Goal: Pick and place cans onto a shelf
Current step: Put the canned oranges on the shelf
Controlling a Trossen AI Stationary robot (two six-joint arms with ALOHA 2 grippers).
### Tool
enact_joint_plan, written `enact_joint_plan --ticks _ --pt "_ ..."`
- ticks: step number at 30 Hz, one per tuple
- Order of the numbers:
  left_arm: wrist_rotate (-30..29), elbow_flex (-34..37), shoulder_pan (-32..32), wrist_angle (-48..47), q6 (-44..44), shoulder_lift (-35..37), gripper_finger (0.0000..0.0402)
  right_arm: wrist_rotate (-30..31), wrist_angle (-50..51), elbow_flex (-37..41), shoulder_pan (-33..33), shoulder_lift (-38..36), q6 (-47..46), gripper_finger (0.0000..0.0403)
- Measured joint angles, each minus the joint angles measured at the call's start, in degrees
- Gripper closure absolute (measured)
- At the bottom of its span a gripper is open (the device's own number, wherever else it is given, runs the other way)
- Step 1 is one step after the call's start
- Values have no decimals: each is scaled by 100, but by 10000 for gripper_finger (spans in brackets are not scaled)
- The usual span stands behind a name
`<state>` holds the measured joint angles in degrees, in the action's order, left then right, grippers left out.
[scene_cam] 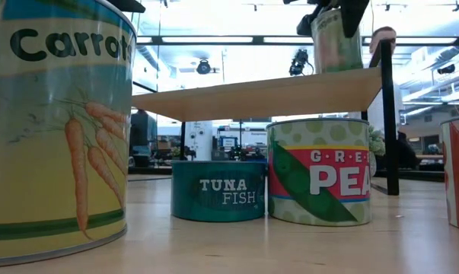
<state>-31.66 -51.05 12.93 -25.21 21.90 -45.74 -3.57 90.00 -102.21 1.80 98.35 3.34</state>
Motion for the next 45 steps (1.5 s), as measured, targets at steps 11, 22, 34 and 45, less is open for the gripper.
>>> enact_joint_plan --ticks 11,22,34,45 --pt "4 0 7 2 0 0 134 416 0 0 28 0 449 43" --pt "7 0 7 2 -1 -1 134 1491 -4 -167 42 4 975 42" --pt "4 0 7 4 -1 0 134 1642 -214 -179 -20 4 1674 42" --pt "107 0 7 13 -6 0 134 1213 -499 -181 -258 4 1944 5"
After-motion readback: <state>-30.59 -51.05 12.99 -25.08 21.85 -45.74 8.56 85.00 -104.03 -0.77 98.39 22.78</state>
